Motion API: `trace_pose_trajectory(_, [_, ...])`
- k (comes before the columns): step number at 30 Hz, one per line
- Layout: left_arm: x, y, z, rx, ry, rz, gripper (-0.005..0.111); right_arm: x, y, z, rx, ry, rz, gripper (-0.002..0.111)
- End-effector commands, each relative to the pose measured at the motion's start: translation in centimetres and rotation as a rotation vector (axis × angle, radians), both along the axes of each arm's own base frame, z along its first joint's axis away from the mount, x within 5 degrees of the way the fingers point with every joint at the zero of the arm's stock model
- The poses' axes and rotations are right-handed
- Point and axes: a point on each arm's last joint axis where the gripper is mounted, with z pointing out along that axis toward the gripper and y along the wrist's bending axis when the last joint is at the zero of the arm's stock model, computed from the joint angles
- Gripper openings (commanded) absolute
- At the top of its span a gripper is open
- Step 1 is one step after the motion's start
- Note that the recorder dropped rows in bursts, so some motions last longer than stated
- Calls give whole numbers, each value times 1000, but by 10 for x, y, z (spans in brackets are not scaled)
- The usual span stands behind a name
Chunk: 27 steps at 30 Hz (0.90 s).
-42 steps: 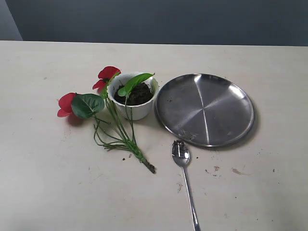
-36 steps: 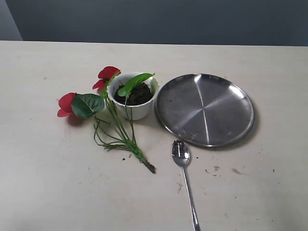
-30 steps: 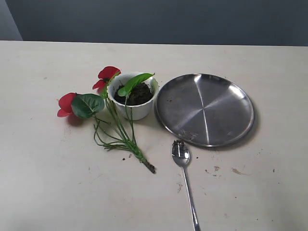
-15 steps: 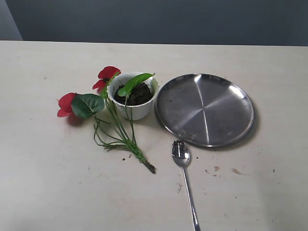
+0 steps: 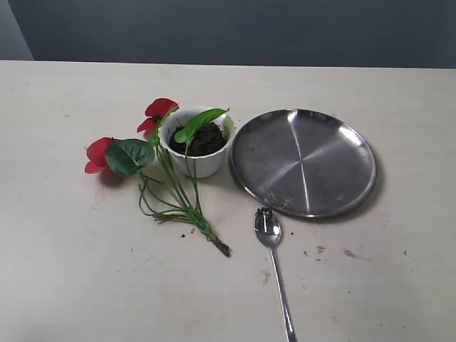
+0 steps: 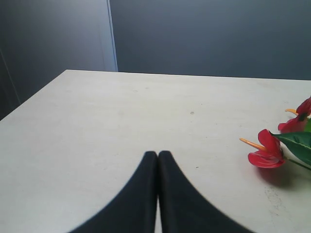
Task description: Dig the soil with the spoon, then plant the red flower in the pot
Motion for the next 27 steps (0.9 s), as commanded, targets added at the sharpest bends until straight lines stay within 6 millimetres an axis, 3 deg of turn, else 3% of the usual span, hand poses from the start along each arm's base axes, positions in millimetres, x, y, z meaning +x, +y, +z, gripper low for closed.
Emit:
trace_pose_trajectory(1, [0,0,-1,0,-5,-3,0,66,17,30,-219,297,158,-1])
trace_pose_trajectory(4, [0,0,-1,0,-5,-3,0,102,31,19,-285,533,272,-1])
trace_pose_trajectory(6, [0,0,-1,0,-5,-3,0,113,45,-7,-372,690,298,-1])
trace_pose_trajectory(8, [0,0,-1,0,-5,-3,0,114,70,-37,-520,817,294,-1])
trace_pose_trajectory(13, [0,0,-1,0,-5,-3,0,97,143,-74,-549,913,418,-1])
trace_pose_trajectory(16, [0,0,-1,0,-5,-3,0,91,169,-111,-657,1013,479,-1])
trace_pose_trajectory(19, [0,0,-1,0,-5,-3,0,93,175,-132,-705,1075,478,2])
trace_pose_trajectory(24, [0,0,-1,0,-5,-3,0,95,180,-155,-723,1159,466,27])
trace_pose_trajectory(27, [0,0,-1,0,-5,-3,0,93,187,-161,-692,1176,468,33])
